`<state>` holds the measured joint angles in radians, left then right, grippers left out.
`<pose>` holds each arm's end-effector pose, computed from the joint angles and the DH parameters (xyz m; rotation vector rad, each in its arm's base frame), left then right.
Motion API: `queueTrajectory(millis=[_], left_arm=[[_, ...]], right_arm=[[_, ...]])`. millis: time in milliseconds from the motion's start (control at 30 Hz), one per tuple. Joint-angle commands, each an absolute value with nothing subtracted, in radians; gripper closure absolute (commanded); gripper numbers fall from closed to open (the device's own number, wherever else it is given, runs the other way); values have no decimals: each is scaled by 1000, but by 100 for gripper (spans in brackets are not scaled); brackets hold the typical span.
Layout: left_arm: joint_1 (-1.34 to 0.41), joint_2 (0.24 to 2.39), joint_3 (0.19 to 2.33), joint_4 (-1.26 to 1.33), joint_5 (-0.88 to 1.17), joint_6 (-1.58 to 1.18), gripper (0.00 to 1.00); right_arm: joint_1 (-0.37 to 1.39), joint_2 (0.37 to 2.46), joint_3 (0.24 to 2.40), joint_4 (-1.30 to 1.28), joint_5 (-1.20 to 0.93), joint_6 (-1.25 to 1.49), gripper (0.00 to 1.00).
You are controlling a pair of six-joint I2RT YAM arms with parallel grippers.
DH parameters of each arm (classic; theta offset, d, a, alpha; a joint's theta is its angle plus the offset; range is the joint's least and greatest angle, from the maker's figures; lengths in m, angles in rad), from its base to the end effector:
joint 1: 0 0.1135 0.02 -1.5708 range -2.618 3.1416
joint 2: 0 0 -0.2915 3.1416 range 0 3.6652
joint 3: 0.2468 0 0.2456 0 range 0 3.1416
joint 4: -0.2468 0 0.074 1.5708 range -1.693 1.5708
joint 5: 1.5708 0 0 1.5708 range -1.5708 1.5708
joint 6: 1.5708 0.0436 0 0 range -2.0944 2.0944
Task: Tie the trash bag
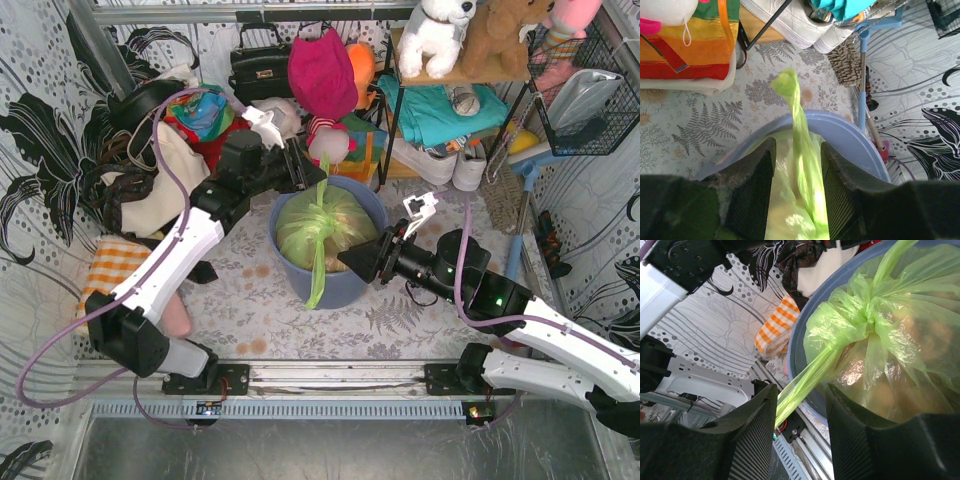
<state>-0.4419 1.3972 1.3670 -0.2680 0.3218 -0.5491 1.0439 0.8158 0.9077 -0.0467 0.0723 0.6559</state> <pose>0.2832 -0.1492 0.4195 0.1296 1.9686 -0.9678 0.0878 0.1447 0.4127 -0.2604 1.6539 1.2751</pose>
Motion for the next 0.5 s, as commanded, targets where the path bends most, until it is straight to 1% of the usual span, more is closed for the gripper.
queueTrajectory(millis=[0,67,233,300,333,367,467], left_arm=[[-436,1462,1437,-241,334,-543,52],[-439,1492,1451,-228,366,-552,53],[-439,1518,1456,-188,387,-575,62],[-439,1524,1464,-182,391,-577,66],[-438,1528,1472,-182,395,-578,69],[-439,1533,1477,-183,402,-579,72],[-438,1537,1486,-183,416,-582,92]], right_arm=[[1049,810,926,-25,76,681,57],[1049,814,924,-18,73,682,58],[1049,817,909,-2,67,693,60],[1049,827,907,-1,52,707,58],[1049,836,914,-9,46,714,55],[1048,850,926,-23,41,722,52],[1048,895,964,-65,19,744,48]])
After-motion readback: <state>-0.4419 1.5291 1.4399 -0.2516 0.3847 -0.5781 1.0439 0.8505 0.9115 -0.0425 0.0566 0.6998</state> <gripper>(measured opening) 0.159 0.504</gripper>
